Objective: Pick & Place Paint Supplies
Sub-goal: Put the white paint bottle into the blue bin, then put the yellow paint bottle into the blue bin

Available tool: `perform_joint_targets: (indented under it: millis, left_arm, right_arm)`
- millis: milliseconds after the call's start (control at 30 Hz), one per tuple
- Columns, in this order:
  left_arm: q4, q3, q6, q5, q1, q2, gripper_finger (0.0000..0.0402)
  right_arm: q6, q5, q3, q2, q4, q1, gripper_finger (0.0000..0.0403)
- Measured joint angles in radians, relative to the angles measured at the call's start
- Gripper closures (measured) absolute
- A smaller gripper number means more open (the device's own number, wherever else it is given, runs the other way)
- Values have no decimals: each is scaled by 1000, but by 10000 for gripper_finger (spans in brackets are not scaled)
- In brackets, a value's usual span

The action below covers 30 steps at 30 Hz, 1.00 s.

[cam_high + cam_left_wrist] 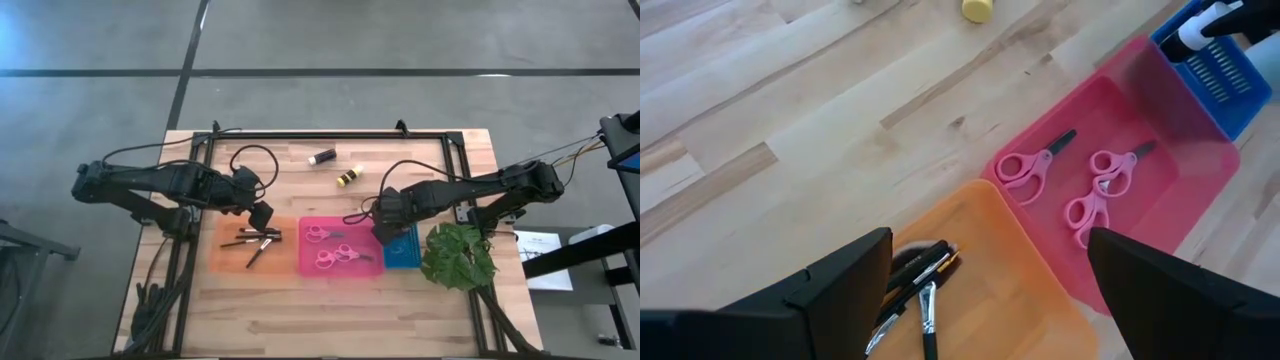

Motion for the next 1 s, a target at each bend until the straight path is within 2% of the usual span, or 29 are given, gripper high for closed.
perform_joint_targets:
  millis: [367, 567, 833, 1000]
  left_arm:
    - [1, 0, -6, 0, 0, 0, 55]
    - [3, 0, -7, 0, 0, 0, 55]
    - [3, 0, -7, 2, 0, 0, 55]
    - [3, 0, -7, 2, 0, 0, 55]
  right_arm:
    - [-40, 0, 0, 0, 14, 0, 295]
    - [-42, 0, 0, 0, 15, 0, 233]
    - [-58, 2, 14, 0, 16, 0, 223]
    - [-109, 76, 87, -8, 16, 0, 221]
